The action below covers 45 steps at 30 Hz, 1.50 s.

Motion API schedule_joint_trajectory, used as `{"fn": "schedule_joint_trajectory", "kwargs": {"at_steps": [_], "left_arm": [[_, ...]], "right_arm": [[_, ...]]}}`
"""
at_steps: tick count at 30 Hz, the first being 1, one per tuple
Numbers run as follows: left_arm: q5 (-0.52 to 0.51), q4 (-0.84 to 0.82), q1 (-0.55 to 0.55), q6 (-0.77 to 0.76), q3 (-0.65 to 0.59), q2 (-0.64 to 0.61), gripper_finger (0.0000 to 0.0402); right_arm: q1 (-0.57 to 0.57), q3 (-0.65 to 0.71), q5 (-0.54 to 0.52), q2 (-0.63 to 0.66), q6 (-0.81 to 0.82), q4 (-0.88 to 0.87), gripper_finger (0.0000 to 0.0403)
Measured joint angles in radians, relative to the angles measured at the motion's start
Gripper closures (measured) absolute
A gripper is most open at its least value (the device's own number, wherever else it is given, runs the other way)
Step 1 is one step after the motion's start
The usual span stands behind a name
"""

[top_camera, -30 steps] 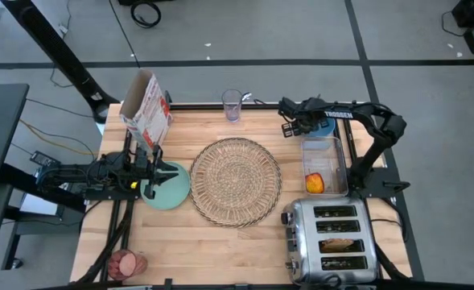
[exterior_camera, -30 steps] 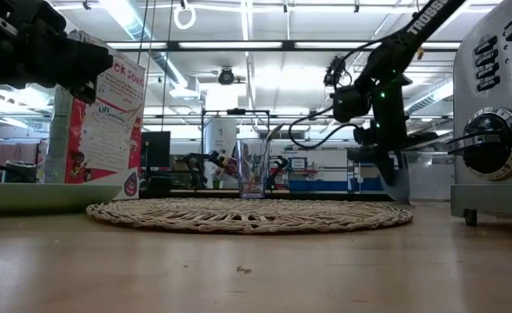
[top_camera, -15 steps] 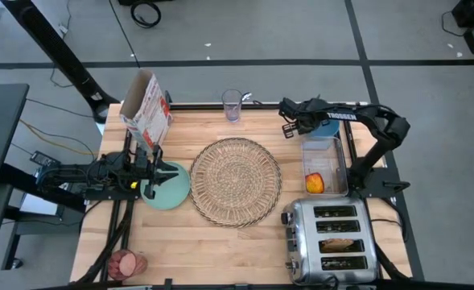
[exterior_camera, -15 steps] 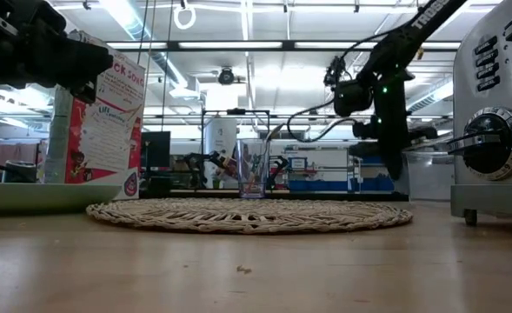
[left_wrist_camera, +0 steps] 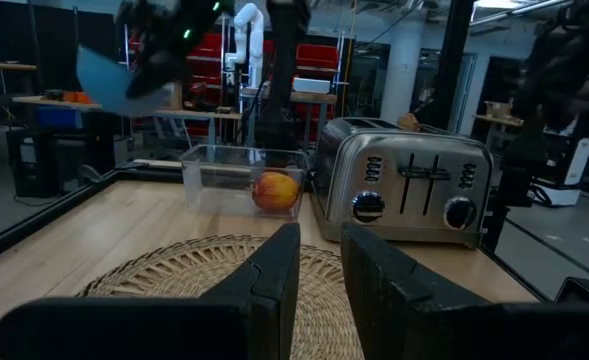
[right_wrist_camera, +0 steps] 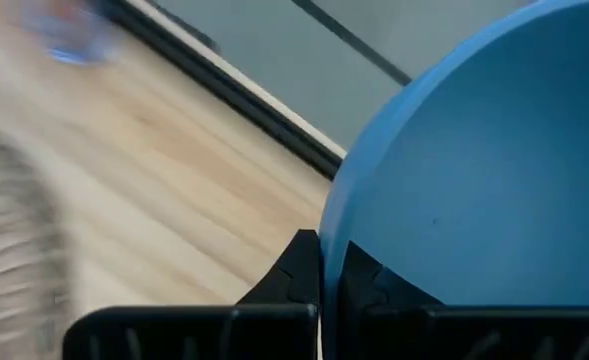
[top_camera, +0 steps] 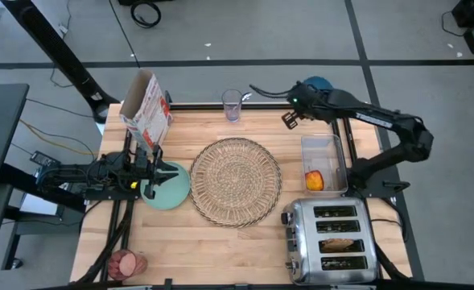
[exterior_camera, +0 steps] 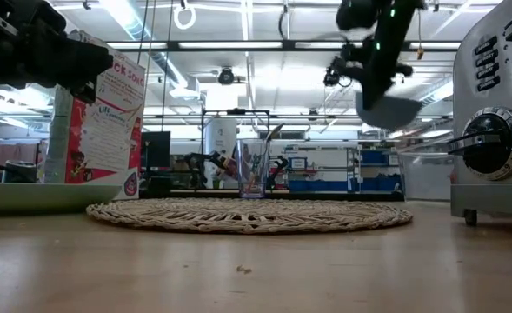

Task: Arrange a breakfast setting
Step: Put the bowl on the table mat

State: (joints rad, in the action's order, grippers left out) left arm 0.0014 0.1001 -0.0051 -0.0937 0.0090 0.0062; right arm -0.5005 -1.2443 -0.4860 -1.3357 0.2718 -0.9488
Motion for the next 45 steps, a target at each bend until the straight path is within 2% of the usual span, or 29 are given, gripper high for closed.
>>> {"fn": "schedule_joint_trajectory", "kwargs": {"at_steps": [5, 10, 16, 21, 27, 31, 37, 45], "left_arm": [[0.000, 0.000, 0.000, 0.000, 0.000, 0.000, 0.0317], [0.000, 0.000, 0.000, 0.000, 0.000, 0.000, 0.0317], [0.000, 0.000, 0.000, 0.000, 0.000, 0.000, 0.0317], [0.000, 0.000, 0.000, 0.000, 0.000, 0.000, 0.0317], [0.000, 0.000, 0.000, 0.000, 0.000, 0.000, 0.0317], [0.000, 0.000, 0.000, 0.000, 0.000, 0.000, 0.0317], [0.000, 0.000, 0.000, 0.000, 0.000, 0.000, 0.0317], [0.000, 0.000, 0.000, 0.000, 0.000, 0.000, 0.0317]], "right_arm": [[0.149, -0.054, 0.140, 0.038, -0.146, 0.058, 0.0397], [0.339, -0.063, 0.253, 0.026, -0.199, 0.158, 0.0397], [0.573, -0.063, 0.307, -0.088, -0.202, 0.314, 0.0397], [0.696, -0.065, 0.335, -0.216, -0.231, 0.439, 0.0397], [0.749, -0.180, 0.397, -0.366, -0.306, 0.329, 0.0397], [0.752, -0.246, 0.383, -0.458, -0.399, 0.263, 0.0397], [0.699, -0.260, 0.372, -0.569, -0.531, 0.264, 0.0396], [0.632, -0.260, 0.369, -0.646, -0.544, 0.252, 0.0396]]}}
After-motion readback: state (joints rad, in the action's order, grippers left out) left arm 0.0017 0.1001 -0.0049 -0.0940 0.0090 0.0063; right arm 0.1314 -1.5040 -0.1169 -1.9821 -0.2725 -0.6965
